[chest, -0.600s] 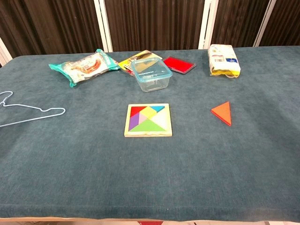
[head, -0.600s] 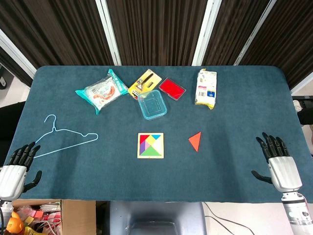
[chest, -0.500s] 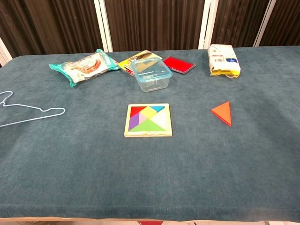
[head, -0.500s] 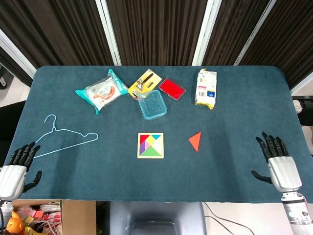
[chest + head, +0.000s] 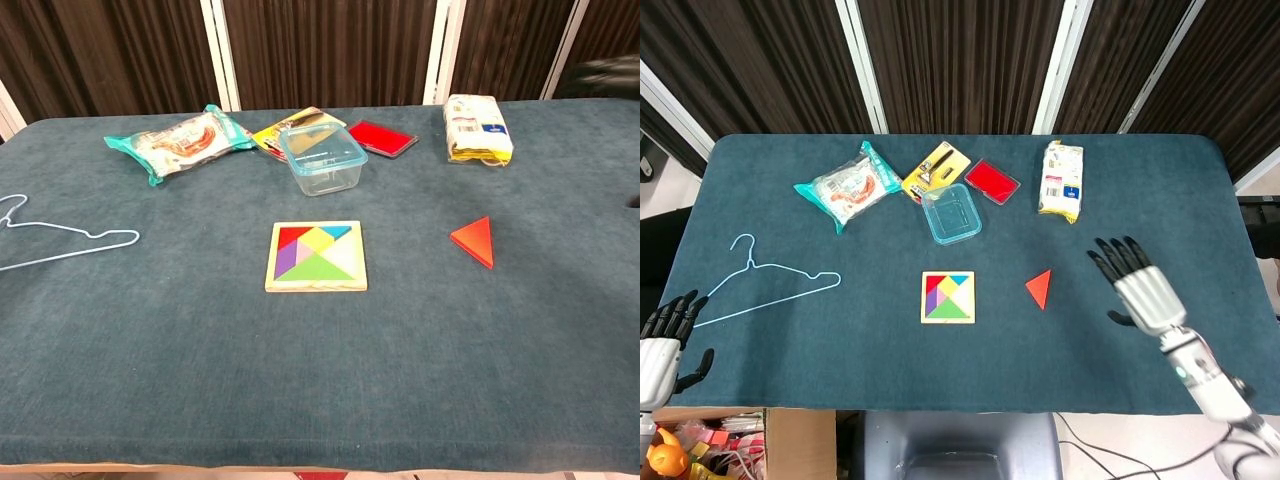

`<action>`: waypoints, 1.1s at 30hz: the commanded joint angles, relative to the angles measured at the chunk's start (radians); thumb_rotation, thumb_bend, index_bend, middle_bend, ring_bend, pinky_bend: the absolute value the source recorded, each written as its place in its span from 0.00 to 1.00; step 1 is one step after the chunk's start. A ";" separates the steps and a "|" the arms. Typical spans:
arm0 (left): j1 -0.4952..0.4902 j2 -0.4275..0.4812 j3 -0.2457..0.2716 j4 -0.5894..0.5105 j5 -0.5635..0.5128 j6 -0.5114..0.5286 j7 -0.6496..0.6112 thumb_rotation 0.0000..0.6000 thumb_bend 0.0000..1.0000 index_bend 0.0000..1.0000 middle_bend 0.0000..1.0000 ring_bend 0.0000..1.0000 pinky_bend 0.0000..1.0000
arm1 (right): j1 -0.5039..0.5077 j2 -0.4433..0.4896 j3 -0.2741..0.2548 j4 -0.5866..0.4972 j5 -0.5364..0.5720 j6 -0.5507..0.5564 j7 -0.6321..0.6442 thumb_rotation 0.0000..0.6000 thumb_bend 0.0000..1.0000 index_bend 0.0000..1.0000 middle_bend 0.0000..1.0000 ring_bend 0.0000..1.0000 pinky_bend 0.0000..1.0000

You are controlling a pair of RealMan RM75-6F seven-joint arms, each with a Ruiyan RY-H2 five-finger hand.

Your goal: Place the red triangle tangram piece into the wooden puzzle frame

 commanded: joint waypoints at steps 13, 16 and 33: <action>-0.012 -0.003 -0.008 0.002 -0.022 -0.030 0.011 1.00 0.46 0.00 0.00 0.00 0.11 | 0.227 -0.168 -0.044 0.268 -0.002 -0.269 0.019 1.00 0.21 0.30 0.00 0.00 0.00; -0.013 -0.003 -0.011 0.001 -0.027 -0.033 0.012 1.00 0.46 0.00 0.00 0.00 0.11 | 0.240 -0.184 -0.048 0.281 0.010 -0.282 0.002 1.00 0.21 0.32 0.00 0.00 0.00; -0.014 0.001 -0.010 -0.003 -0.029 -0.035 0.006 1.00 0.46 0.00 0.00 0.00 0.11 | 0.318 -0.289 -0.065 0.357 0.066 -0.359 -0.034 1.00 0.34 0.43 0.00 0.00 0.00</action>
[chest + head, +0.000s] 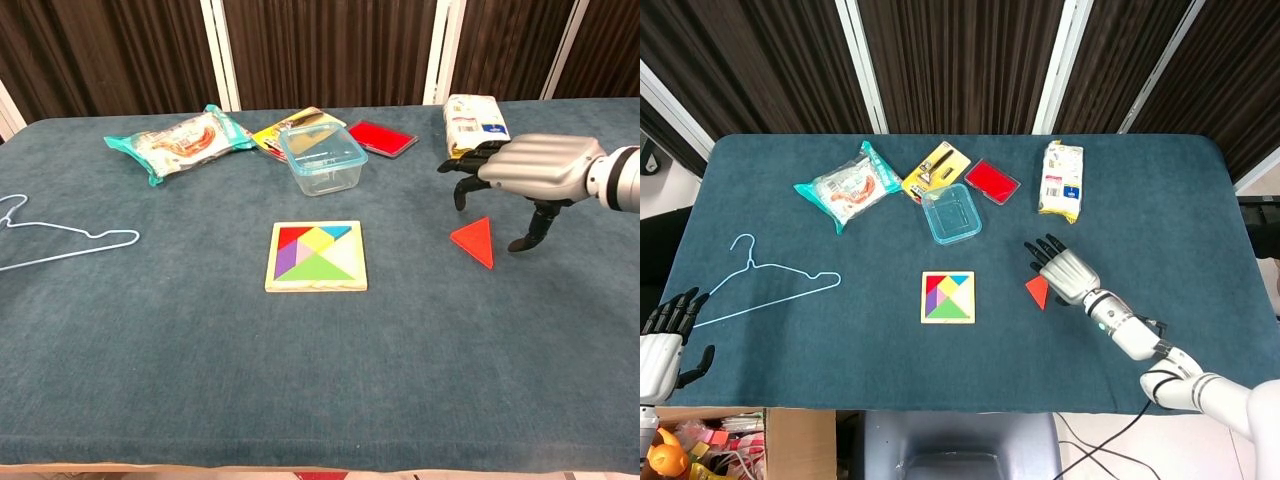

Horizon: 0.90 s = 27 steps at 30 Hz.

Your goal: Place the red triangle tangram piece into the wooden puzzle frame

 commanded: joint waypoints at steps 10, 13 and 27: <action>0.002 0.006 0.001 0.002 0.005 0.005 -0.016 1.00 0.46 0.00 0.00 0.00 0.11 | 0.027 -0.037 -0.012 0.024 0.038 -0.031 -0.038 1.00 0.37 0.46 0.00 0.00 0.00; 0.004 0.006 0.001 0.003 0.004 0.007 -0.019 1.00 0.46 0.00 0.00 0.00 0.11 | 0.030 -0.043 -0.016 0.026 0.041 -0.029 -0.044 1.00 0.39 0.48 0.00 0.00 0.00; 0.005 0.008 0.002 0.005 0.007 0.009 -0.024 1.00 0.46 0.00 0.00 0.00 0.11 | 0.030 -0.041 -0.026 0.014 0.054 0.002 -0.053 1.00 0.50 0.67 0.03 0.00 0.00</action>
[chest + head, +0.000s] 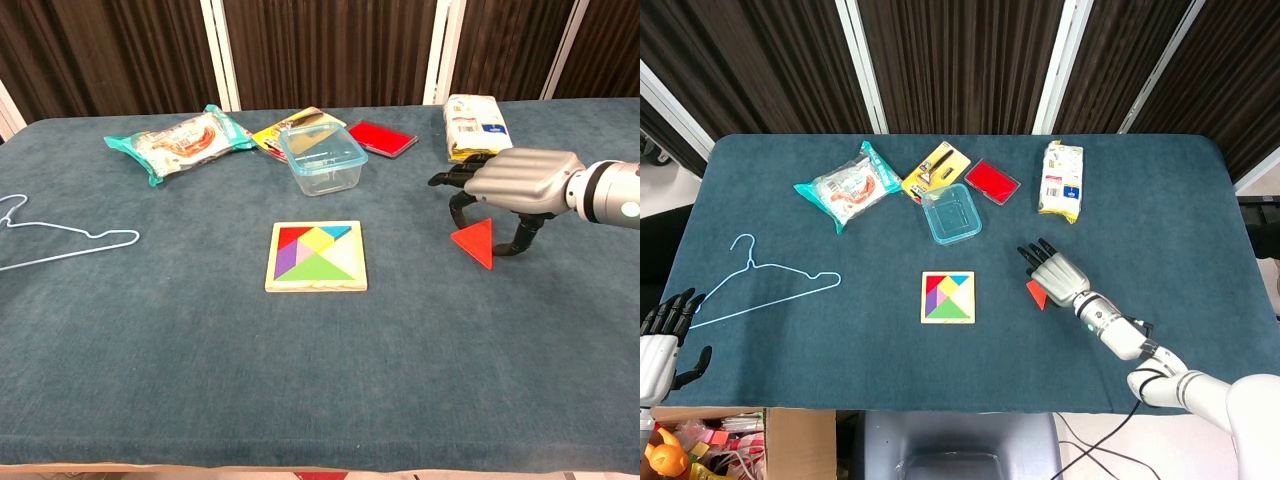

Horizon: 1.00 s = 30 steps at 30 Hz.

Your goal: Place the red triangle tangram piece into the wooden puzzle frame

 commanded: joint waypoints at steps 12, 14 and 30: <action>0.006 0.003 -0.002 -0.005 -0.002 0.011 0.005 1.00 0.46 0.00 0.00 0.00 0.11 | 0.051 0.085 0.095 -0.209 0.005 0.108 -0.111 1.00 0.51 0.67 0.03 0.00 0.00; 0.007 0.002 -0.004 -0.004 -0.002 0.016 0.006 1.00 0.46 0.00 0.00 0.00 0.11 | 0.072 0.070 0.117 -0.225 0.024 0.100 -0.152 1.00 0.51 0.67 0.03 0.00 0.00; 0.010 0.010 -0.009 0.003 -0.005 0.021 -0.016 1.00 0.46 0.00 0.00 0.00 0.11 | 0.205 -0.213 0.137 0.007 0.018 0.112 -0.221 1.00 0.51 0.67 0.04 0.00 0.00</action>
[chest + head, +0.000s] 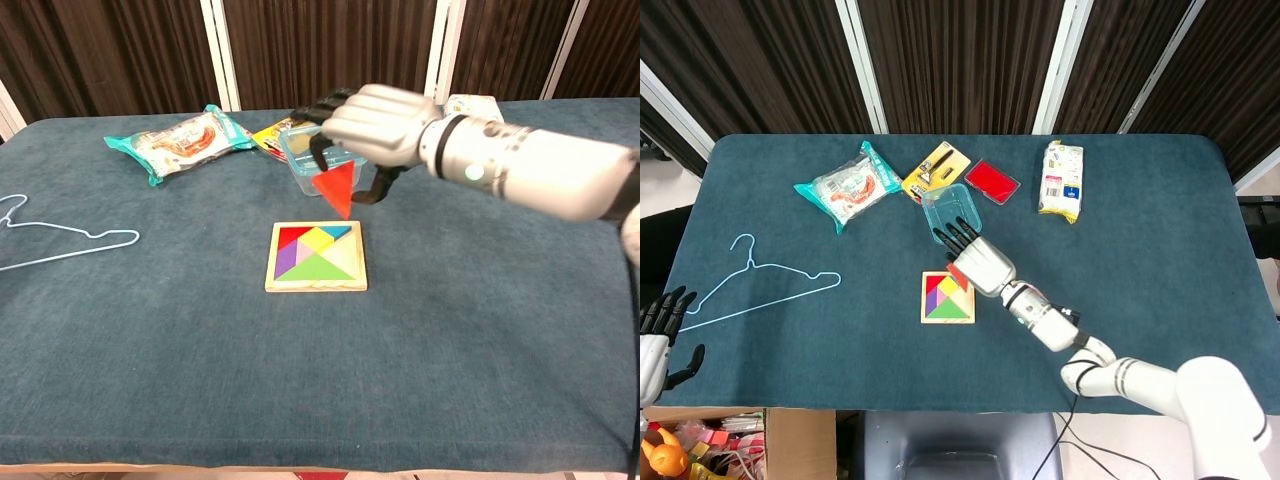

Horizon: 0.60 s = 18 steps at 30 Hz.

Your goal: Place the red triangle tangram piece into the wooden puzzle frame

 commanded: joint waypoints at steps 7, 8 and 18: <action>-0.003 -0.001 -0.001 0.001 -0.007 -0.009 0.003 1.00 0.46 0.00 0.00 0.00 0.11 | 0.043 -0.086 -0.042 0.127 -0.063 0.031 0.045 1.00 0.51 0.68 0.04 0.00 0.00; -0.001 -0.001 -0.001 0.002 -0.007 -0.008 0.001 1.00 0.46 0.00 0.00 0.00 0.11 | 0.045 -0.089 -0.047 0.135 -0.069 0.033 0.048 1.00 0.51 0.68 0.04 0.00 0.00; -0.001 -0.001 -0.003 0.002 -0.006 -0.005 0.001 1.00 0.46 0.00 0.00 0.00 0.11 | 0.044 -0.119 -0.099 0.198 -0.106 0.036 0.037 1.00 0.51 0.68 0.05 0.00 0.00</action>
